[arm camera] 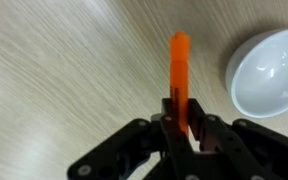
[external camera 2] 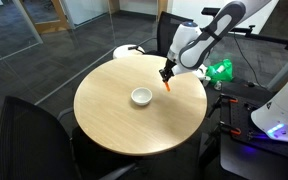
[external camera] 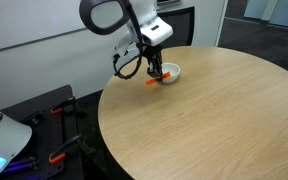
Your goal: Take the marker out of the bowl and put it on the table
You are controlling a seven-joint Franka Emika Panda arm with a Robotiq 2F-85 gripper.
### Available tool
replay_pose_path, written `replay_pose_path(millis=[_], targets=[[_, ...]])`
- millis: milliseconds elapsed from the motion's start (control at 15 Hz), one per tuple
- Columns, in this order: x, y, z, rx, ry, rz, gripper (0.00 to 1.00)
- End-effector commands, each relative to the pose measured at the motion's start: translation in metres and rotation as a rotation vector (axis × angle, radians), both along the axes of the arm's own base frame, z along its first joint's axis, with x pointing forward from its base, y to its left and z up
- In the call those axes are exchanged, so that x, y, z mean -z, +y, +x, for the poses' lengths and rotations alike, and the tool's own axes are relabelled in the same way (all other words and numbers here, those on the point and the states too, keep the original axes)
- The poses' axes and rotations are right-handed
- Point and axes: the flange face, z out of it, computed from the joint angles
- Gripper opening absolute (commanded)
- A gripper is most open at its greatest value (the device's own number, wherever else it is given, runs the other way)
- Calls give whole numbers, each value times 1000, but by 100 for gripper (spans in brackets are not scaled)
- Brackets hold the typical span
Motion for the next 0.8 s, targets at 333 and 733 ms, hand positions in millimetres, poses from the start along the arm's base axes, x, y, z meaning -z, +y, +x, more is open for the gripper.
replay_pose_path(millis=[333, 733], targets=[[42, -37, 22, 46, 50, 186, 5], [80, -45, 43, 52, 114, 257, 5]])
